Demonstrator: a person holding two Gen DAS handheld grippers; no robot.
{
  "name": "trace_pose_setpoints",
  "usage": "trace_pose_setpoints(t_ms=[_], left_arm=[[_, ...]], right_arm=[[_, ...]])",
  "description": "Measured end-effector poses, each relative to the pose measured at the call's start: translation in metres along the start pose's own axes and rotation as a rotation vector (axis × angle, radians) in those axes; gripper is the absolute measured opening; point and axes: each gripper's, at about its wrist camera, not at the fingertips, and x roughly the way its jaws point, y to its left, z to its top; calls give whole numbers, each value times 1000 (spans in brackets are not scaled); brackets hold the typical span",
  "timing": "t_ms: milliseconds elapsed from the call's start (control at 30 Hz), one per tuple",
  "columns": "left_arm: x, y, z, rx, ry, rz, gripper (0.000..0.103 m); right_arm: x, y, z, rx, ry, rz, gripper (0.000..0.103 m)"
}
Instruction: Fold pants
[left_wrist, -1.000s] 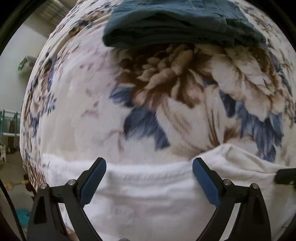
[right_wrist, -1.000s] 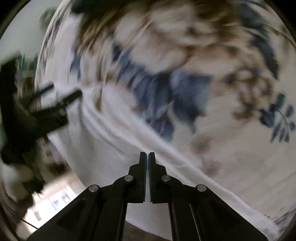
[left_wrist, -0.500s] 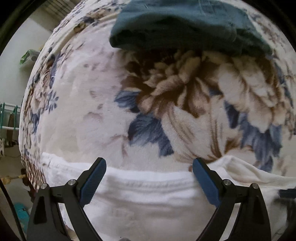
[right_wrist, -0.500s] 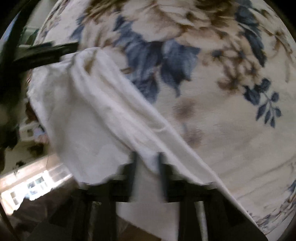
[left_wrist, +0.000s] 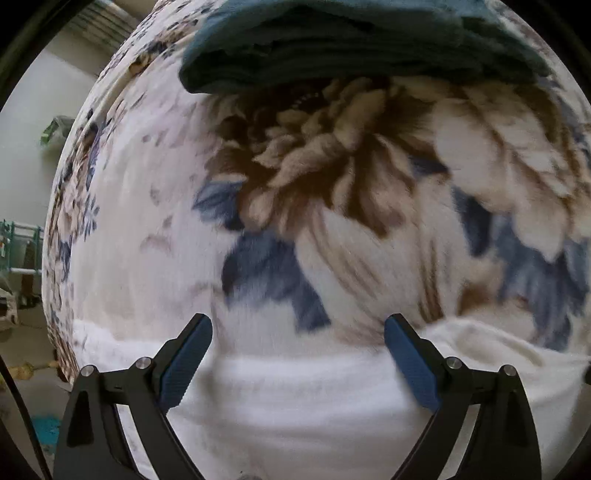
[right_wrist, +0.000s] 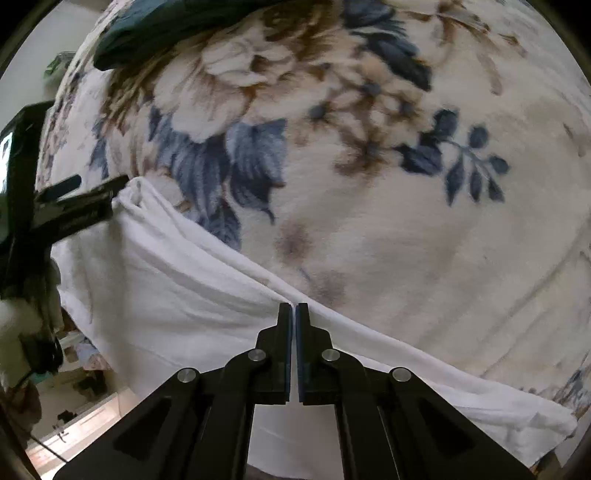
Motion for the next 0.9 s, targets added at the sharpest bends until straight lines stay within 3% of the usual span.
trace_pose_setpoints(t_ms=[67,133,200,300,367,433,467,600,700,800,833,867,900], left_arm=[[8,1,3,-5,6,-7,98],[9,4,3,-9,4,-14,98],[2,8,1,-26,1,-19,98],[-23,19,-5,-73,-31,-34,98],[-43,25,-11,-98,-68,-52,98],[-65,24,-20,-95,-106,-60,98],[-74,21,-26,-86,-119,-70,98],[-88,-1,-35,-36,-121,-102,98],[-86,-21,-35,10,-114,-101,98],[-83,-38,-37,42,-111,-91,98],[-83,-42,-37,48,-111,-88,98],[-82,-44,-38,52,-113,-86,98],[-82,-47,-38,58,-115,-78,98]], right_arm=[[-1,-12,-4,22,1,-16,0],[-2,-39,-7,56,-3,-107,0],[-3,-67,-10,135,21,-62,0],[-28,-94,-19,213,-32,-20,3],[-58,-111,-33,269,-124,47,18],[-80,-126,-49,321,-195,62,72],[-91,-133,-59,340,-228,57,75],[-110,-145,-89,292,-209,-15,75],[-93,-130,-86,131,-105,-174,75],[-69,-120,-82,-81,-1,-258,73],[-60,-119,-81,-132,39,-287,55],[-50,-121,-81,-173,78,-323,13],[-40,-126,-81,-175,123,-334,6]])
